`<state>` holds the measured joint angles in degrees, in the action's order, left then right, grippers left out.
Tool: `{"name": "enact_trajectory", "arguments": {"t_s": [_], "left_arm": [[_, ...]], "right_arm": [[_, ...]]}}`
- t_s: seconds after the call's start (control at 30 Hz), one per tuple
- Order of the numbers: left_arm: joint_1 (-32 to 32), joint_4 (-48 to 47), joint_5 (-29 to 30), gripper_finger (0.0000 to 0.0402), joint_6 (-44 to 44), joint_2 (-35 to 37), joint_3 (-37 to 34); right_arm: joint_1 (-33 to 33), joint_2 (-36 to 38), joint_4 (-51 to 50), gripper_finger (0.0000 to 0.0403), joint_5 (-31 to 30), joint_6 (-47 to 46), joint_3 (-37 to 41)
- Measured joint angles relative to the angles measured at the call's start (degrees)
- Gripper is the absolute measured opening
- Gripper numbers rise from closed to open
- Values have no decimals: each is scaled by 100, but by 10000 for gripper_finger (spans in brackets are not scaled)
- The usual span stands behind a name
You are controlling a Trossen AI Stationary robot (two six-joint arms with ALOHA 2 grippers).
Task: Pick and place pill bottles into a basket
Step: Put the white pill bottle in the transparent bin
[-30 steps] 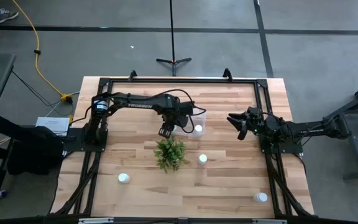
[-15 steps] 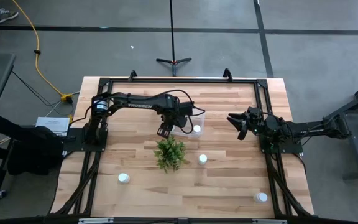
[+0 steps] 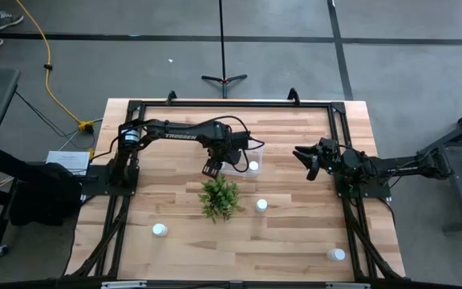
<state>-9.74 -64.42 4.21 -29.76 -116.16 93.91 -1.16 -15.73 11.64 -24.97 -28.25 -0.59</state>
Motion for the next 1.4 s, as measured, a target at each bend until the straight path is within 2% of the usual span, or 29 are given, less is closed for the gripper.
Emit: {"name": "enact_trajectory", "arguments": {"t_s": [0.37,0.47,0.73,0.9,1.2,1.4], "left_arm": [[0,-17,0,225,198,0,0],[0,-28,0,252,308,-4,0],[2,-33,80,358,307,-4,0],[2,-83,382,396,311,-4,0],[4,-347,385,376,348,-4,0],[4,-540,387,377,348,-4,179]], "right_arm": [[0,0,0,124,2,-1,-1],[0,-1,0,124,2,0,0],[1,0,0,124,2,-2,-1],[-1,0,0,124,2,-2,-1],[0,0,1,124,2,-2,0],[1,0,0,124,2,0,-1]]}}
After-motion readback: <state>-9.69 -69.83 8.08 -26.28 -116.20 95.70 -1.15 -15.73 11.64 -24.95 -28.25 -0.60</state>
